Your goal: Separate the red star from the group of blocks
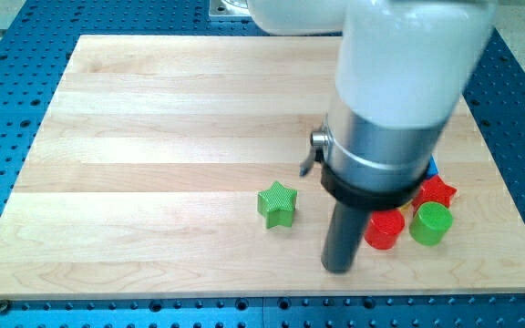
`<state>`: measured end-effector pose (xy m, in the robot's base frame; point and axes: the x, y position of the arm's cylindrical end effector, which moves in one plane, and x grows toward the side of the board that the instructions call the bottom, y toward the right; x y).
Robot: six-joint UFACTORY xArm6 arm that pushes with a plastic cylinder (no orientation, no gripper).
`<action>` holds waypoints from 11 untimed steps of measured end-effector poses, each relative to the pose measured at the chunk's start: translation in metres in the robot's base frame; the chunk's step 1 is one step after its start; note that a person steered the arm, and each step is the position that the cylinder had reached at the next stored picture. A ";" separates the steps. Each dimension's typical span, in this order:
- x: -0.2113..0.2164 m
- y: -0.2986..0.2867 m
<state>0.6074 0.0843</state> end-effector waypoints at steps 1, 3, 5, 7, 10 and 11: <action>0.011 0.040; -0.005 0.249; -0.078 0.112; -0.086 0.015; -0.230 -0.099; -0.229 -0.095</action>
